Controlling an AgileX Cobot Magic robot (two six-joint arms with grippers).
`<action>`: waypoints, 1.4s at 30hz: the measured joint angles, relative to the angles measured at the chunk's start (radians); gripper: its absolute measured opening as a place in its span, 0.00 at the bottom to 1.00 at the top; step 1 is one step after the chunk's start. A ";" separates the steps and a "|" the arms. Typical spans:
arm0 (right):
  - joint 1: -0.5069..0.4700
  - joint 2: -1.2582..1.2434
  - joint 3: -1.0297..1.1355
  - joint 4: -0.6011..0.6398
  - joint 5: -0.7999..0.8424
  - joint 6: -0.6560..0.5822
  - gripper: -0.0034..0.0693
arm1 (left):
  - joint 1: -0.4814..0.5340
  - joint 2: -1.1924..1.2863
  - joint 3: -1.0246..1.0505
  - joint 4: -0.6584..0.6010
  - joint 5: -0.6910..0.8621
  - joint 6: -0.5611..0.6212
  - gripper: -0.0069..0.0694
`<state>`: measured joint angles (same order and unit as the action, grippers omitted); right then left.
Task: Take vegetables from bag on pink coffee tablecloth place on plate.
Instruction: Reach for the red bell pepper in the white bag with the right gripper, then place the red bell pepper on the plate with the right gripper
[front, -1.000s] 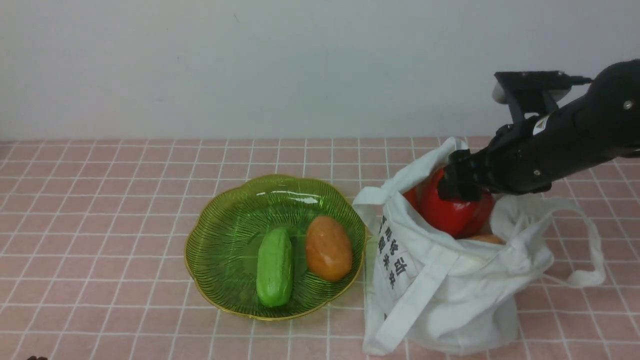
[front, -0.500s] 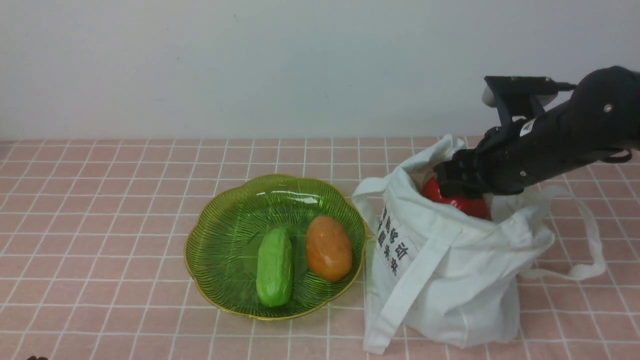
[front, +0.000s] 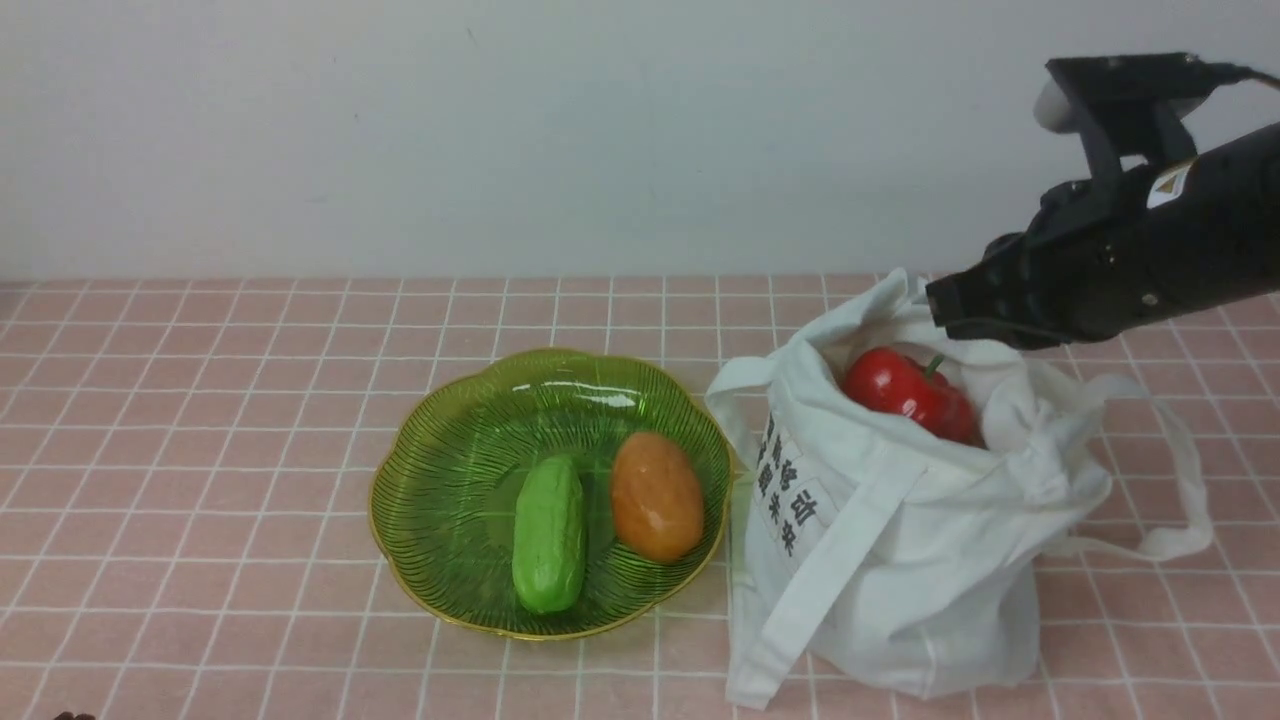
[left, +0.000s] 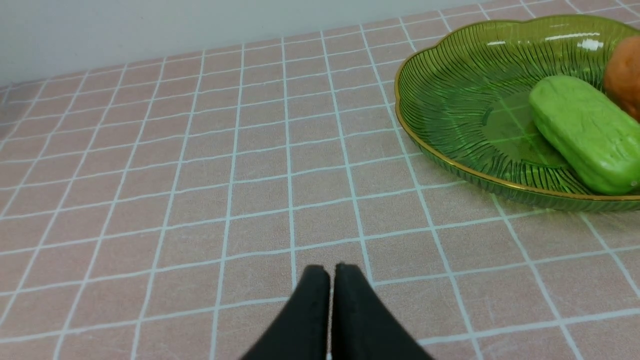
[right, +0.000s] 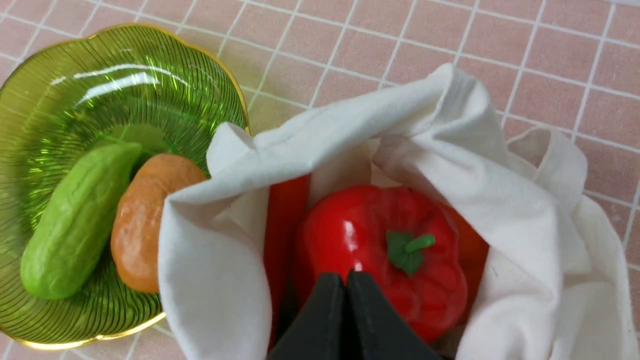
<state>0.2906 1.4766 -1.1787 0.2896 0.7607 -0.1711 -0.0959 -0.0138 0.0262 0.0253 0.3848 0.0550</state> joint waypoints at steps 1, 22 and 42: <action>0.000 0.005 0.000 -0.002 0.001 0.001 0.03 | 0.000 0.000 0.000 0.000 0.000 0.000 0.08; 0.000 0.184 0.000 -0.114 -0.153 0.153 0.46 | 0.000 0.000 0.000 0.000 0.000 0.000 0.08; 0.000 0.215 0.000 -0.073 -0.190 0.157 0.08 | 0.000 0.000 0.000 0.000 0.000 0.000 0.08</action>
<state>0.2906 1.6918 -1.1786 0.2167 0.5706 -0.0142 -0.0959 -0.0138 0.0262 0.0253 0.3848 0.0550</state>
